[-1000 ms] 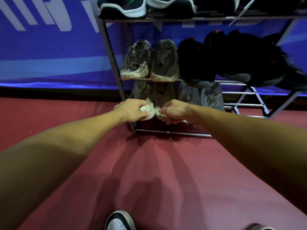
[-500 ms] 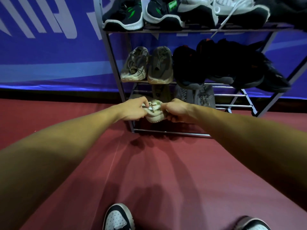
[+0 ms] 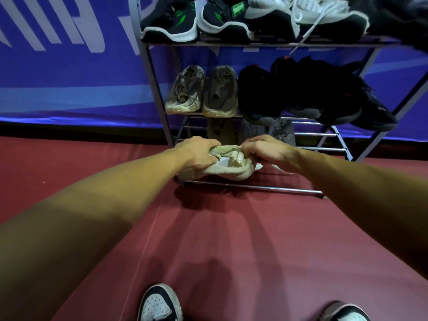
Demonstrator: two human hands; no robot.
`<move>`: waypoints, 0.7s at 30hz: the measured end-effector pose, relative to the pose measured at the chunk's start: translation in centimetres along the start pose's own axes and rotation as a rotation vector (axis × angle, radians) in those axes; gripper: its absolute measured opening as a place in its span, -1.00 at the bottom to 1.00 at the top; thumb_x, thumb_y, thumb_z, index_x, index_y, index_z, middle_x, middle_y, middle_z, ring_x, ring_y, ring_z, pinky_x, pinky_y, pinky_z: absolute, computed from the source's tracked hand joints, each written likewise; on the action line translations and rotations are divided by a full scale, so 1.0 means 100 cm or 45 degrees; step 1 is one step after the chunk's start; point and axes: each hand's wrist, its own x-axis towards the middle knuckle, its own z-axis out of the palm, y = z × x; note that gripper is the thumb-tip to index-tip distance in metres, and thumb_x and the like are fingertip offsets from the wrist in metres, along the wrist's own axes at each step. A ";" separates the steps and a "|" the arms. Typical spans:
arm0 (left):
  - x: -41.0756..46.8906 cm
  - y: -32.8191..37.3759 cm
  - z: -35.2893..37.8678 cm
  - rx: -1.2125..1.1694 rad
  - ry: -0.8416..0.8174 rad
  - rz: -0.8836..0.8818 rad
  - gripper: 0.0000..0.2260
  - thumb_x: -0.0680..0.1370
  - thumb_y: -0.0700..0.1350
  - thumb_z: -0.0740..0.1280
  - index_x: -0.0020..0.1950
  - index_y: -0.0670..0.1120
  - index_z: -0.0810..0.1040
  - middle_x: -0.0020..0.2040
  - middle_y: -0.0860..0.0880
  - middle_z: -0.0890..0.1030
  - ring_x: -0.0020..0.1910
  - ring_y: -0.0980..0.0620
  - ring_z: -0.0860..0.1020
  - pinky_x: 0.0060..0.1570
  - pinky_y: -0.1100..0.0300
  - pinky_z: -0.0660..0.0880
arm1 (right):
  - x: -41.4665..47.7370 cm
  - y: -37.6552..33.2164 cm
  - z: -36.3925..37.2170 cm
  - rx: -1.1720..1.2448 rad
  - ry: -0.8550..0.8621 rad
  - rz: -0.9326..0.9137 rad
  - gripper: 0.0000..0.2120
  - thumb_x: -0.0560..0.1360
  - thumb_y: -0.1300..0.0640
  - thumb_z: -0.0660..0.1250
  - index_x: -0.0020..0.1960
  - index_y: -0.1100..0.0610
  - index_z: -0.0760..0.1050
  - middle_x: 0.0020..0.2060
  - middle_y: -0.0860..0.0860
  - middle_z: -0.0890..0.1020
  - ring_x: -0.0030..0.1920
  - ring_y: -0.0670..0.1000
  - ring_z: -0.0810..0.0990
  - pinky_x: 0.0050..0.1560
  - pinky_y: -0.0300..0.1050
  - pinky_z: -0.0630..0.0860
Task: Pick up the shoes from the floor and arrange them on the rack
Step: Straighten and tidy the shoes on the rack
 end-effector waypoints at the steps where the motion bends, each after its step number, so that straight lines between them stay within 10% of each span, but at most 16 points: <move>1: 0.000 0.003 0.001 0.002 -0.019 0.012 -0.58 0.49 0.15 0.26 0.35 0.22 0.40 0.15 -0.04 0.58 0.16 -0.14 0.55 0.13 -0.09 0.52 | -0.001 0.000 -0.001 -0.012 0.009 -0.001 -0.92 0.30 0.08 0.31 -0.29 0.06 0.55 -0.40 -0.01 0.45 -0.35 -0.03 0.35 -0.38 -0.11 0.24; 11: -0.006 0.002 0.001 -0.015 0.269 -0.176 -0.82 0.63 0.03 0.18 -0.16 0.06 0.41 -0.05 -0.02 0.54 0.02 -0.17 0.53 -0.12 0.03 0.35 | 0.009 0.000 0.006 0.086 0.286 0.111 -0.56 0.42 -0.21 0.39 -0.18 0.21 0.58 -0.43 0.03 0.56 -0.42 -0.03 0.51 -0.40 -0.20 0.40; 21: 0.008 -0.011 0.000 -0.271 0.339 -0.480 -0.78 0.62 0.10 0.18 0.05 0.03 0.55 0.21 -0.12 0.57 0.20 -0.24 0.52 0.04 0.01 0.40 | 0.009 -0.001 0.037 0.071 -0.116 0.208 -0.57 0.49 -0.22 0.36 0.14 0.11 0.57 -0.04 0.03 0.73 -0.24 -0.04 0.57 -0.22 -0.16 0.40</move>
